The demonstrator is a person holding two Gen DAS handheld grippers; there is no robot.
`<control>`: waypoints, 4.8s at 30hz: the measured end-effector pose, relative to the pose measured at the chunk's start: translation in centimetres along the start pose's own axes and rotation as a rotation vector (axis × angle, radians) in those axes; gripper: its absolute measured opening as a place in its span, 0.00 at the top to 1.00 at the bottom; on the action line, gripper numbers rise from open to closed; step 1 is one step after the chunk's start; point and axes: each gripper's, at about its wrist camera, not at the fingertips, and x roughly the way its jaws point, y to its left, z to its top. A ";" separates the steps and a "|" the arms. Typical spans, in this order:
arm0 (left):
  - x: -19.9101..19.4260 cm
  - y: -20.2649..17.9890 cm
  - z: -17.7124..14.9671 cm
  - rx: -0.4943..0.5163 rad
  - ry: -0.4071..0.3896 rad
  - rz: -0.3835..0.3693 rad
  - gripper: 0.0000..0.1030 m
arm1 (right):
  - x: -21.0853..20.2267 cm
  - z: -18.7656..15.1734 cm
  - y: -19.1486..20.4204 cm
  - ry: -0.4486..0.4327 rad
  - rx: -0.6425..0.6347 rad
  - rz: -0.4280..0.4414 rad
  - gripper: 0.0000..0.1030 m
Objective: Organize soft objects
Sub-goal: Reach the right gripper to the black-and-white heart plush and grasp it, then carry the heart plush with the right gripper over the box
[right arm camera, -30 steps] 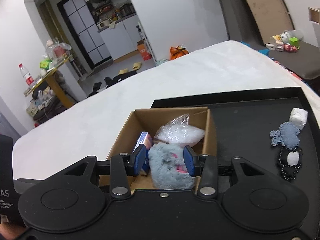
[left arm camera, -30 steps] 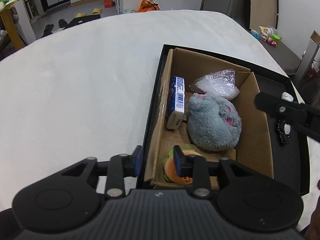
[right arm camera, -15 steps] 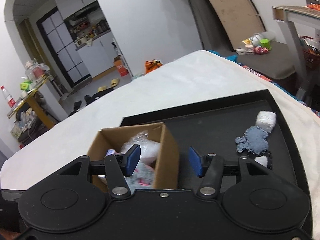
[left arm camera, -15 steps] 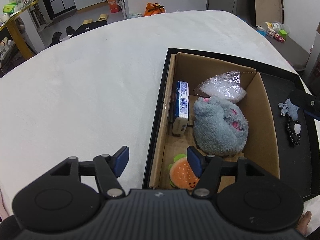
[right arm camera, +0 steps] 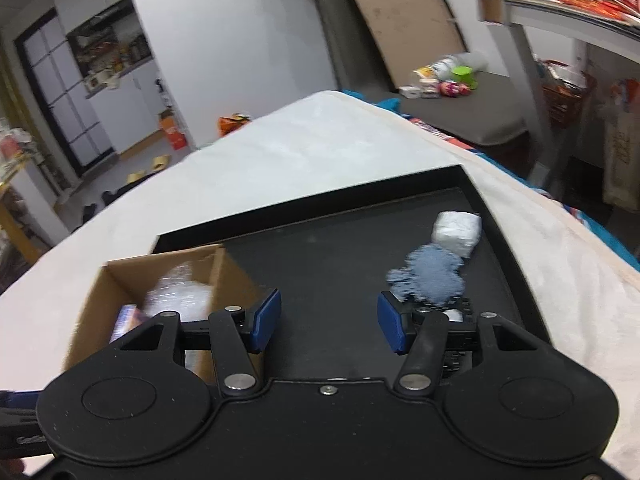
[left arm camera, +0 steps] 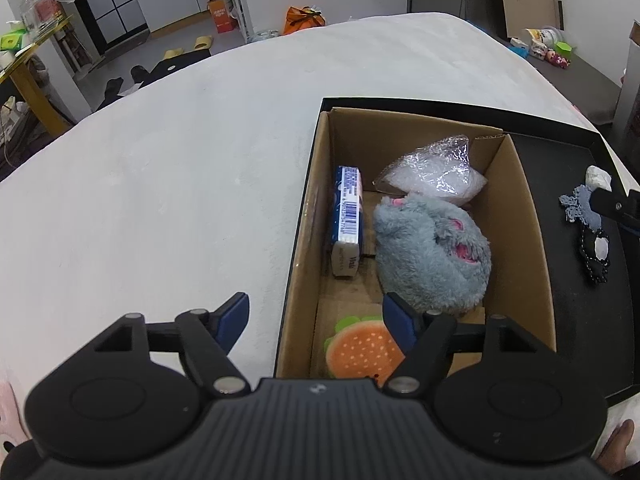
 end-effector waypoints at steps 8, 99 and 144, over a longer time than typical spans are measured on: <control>-0.1 -0.5 0.3 0.009 0.002 0.006 0.29 | 1.5 -0.9 -2.2 0.071 0.042 -0.100 0.48; -1.1 2.5 -1.3 -0.080 -0.033 -0.087 0.33 | -1.1 -0.6 -2.6 0.100 0.037 -0.131 0.63; 0.3 5.9 -2.7 -0.180 -0.040 -0.247 0.89 | -5.0 -1.0 9.2 0.188 -0.109 0.180 0.46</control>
